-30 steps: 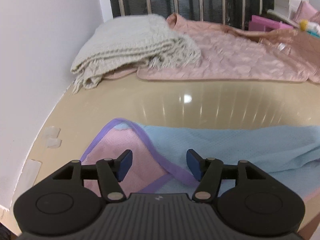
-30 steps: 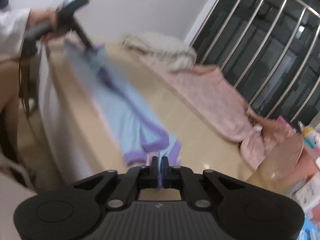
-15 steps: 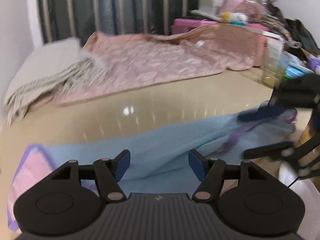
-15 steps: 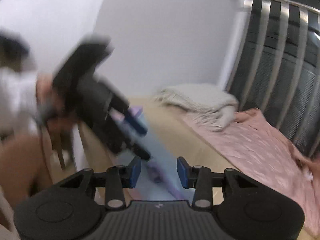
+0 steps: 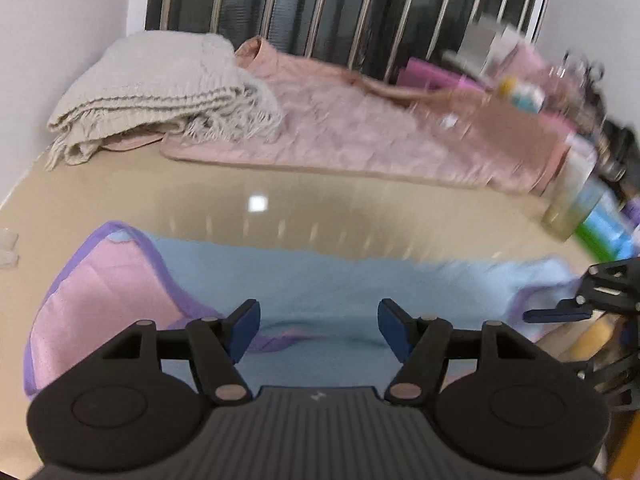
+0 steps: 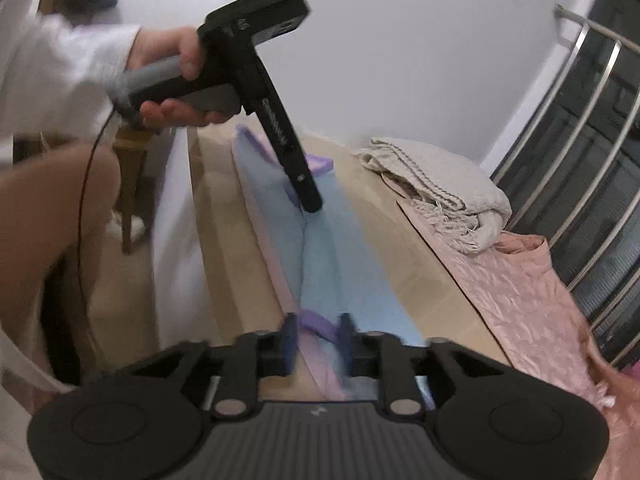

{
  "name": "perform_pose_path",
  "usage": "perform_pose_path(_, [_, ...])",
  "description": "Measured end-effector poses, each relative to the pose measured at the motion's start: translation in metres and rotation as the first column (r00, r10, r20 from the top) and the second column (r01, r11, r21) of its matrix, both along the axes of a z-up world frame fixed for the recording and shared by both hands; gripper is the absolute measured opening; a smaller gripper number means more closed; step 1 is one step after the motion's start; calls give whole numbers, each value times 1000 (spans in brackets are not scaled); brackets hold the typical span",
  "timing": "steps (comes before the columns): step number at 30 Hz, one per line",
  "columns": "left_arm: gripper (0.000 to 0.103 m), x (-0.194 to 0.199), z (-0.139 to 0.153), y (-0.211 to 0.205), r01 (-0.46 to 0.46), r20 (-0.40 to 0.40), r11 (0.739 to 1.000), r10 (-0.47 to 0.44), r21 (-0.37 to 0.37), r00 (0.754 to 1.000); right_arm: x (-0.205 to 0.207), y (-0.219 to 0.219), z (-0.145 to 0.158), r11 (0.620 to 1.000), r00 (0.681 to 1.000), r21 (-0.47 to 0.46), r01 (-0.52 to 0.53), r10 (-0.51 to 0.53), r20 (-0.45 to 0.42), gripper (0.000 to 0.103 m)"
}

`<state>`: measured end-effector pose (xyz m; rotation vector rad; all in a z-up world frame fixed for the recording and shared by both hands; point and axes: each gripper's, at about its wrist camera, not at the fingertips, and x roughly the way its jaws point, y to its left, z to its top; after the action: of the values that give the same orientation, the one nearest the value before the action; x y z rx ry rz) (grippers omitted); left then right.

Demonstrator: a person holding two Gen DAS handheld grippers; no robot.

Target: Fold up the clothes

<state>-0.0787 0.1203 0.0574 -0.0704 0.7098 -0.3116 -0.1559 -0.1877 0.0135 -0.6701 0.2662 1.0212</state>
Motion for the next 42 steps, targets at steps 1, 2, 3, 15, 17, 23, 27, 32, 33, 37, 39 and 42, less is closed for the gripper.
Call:
perform_pose_path(1, [73,-1,4,1,-4,12,1000,4,-9,1000,2,-4,7,999,1000,54,10,-8,-24,32])
perform_pose_path(2, [74,1,4,1,-24,24,1000,23,15,999,9,-7,13,993,997,102,53,-47,-59,32])
perform_pose_path(3, [74,5,1,1,-44,21,998,43,39,999,16,-8,17,984,991,144,104,-90,-98,32])
perform_pose_path(15, [74,-8,-6,3,-91,35,988,88,125,996,22,-61,15,844,871,246,477,-416,-261,52])
perform_pose_path(17, [75,-13,-1,-12,-73,63,992,66,104,996,20,-90,19,705,767,307,639,-556,-320,53])
perform_pose_path(23, [75,-9,-18,-64,-2,47,992,-3,123,999,14,-108,-19,367,515,366,855,-677,-526,52])
perform_pose_path(27, [75,-11,-35,-76,-38,23,985,35,169,999,9,-76,-44,377,492,358,854,-809,-322,45])
perform_pose_path(32, [76,-21,-36,-82,-53,32,986,48,159,998,14,-70,-51,383,488,375,844,-838,-242,44])
perform_pose_path(33, [76,-22,-36,-81,-55,34,987,51,151,998,18,-71,-49,380,486,371,847,-836,-255,39])
perform_pose_path(37, [76,-29,-31,-74,-80,53,990,74,115,996,27,-67,-42,393,486,345,852,-838,-247,13])
perform_pose_path(39, [76,-37,-24,-64,-130,80,986,122,101,989,29,-66,-35,396,499,349,849,-818,-286,12])
perform_pose_path(42, [76,-54,-13,-43,-246,147,964,230,101,962,26,-46,-17,439,565,383,813,-753,-336,12])
